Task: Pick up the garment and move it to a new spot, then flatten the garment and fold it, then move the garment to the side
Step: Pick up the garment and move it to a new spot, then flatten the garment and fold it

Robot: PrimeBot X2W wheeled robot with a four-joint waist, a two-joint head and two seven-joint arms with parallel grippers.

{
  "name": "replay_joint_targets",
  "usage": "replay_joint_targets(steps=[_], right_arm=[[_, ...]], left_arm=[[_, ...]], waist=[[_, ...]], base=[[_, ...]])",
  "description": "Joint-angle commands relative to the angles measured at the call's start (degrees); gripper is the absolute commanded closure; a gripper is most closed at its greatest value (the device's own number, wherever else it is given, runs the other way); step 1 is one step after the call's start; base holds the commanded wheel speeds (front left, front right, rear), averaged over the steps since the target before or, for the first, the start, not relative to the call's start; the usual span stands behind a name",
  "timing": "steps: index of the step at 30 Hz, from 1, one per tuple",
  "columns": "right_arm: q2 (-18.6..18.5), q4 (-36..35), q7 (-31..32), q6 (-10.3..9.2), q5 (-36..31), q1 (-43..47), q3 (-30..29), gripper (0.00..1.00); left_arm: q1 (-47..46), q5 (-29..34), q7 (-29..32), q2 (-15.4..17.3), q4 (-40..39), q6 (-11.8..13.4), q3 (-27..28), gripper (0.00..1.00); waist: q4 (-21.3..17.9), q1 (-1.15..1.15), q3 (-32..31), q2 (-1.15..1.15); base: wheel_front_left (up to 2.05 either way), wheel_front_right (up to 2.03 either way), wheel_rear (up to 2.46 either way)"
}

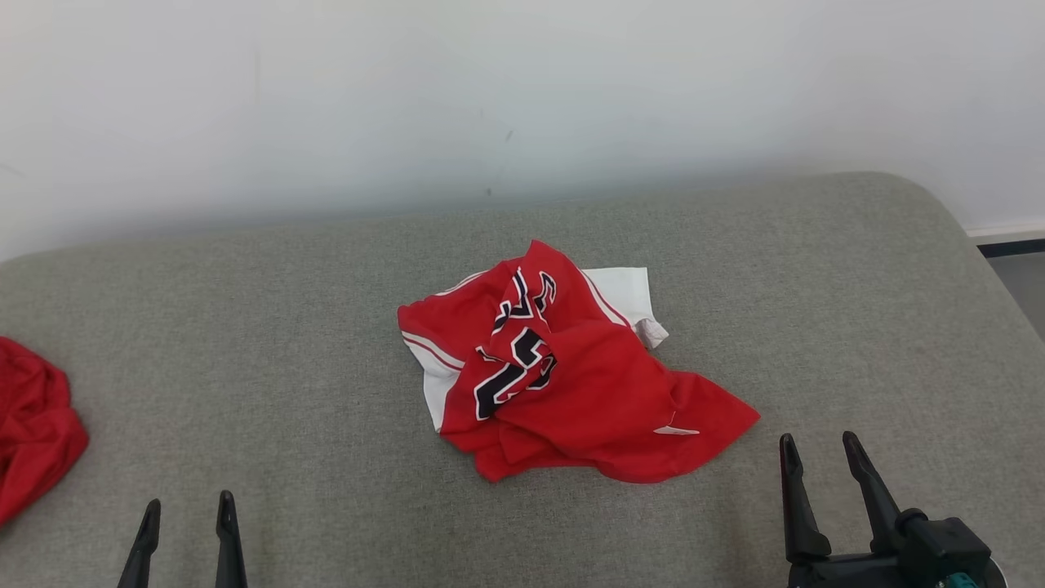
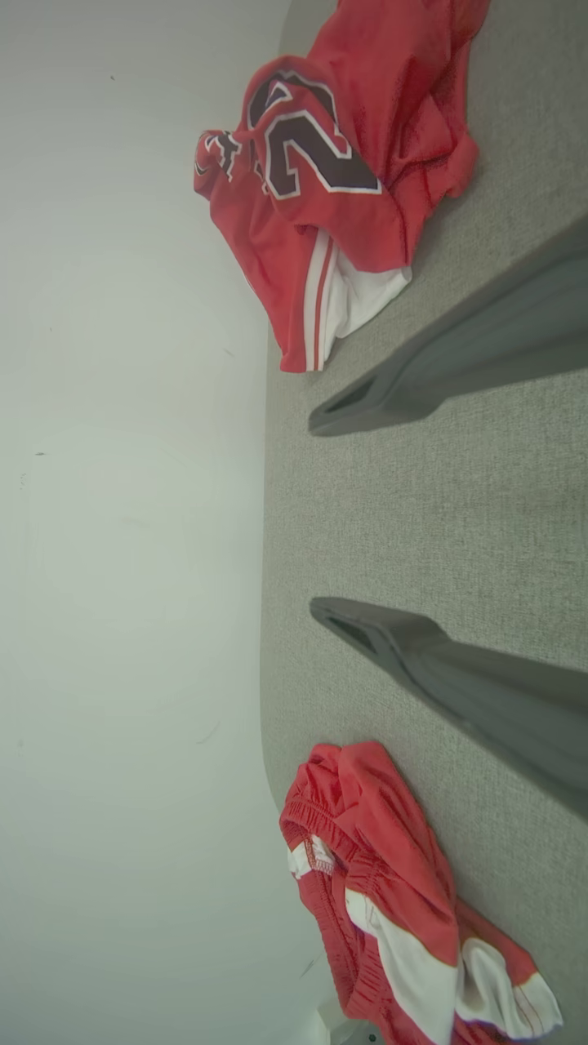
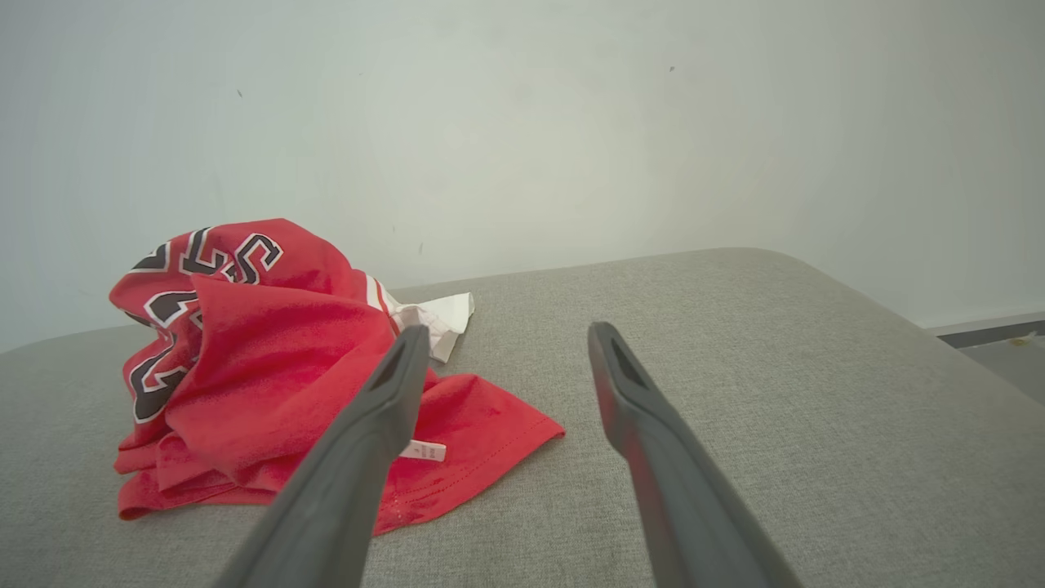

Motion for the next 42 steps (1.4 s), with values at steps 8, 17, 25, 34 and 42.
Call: replay_joint_targets(steps=[8,17,25,34,42], right_arm=[[-0.1,0.2,-0.1,0.2,-0.3,0.2,0.5,0.0],[-0.1,0.4,-0.1,0.2,-0.4,0.1,0.8,0.0],[-0.1,0.4,-0.1,0.2,-0.5,0.1,0.8,0.0],[-0.1,0.4,-0.1,0.2,-0.3,0.2,1.0,0.0],[-0.1,0.4,-0.1,0.2,-0.5,0.0,0.8,0.0]], left_arm=[[0.7,0.8,-0.1,-0.5,0.3,0.1,0.4,0.0],[1.0,0.9,-0.1,-0.7,0.3,0.1,0.2,0.0],[0.5,1.1,-0.1,-0.8,0.3,0.1,0.2,0.0],[0.6,1.1,-0.1,-0.9,0.2,0.1,0.5,0.0],[0.2,1.1,-0.1,-1.1,0.1,0.1,0.4,0.0]], waist=[[1.0,0.0,-0.4,0.0],[1.1,0.0,-0.4,0.0],[1.2,0.0,-0.1,0.0],[1.1,0.0,0.0,0.0],[1.2,0.0,0.2,0.0]], base=[[0.0,0.0,0.0],[0.0,0.0,0.0],[0.0,0.0,0.0],[0.0,0.0,0.0],[0.0,0.0,0.0]])
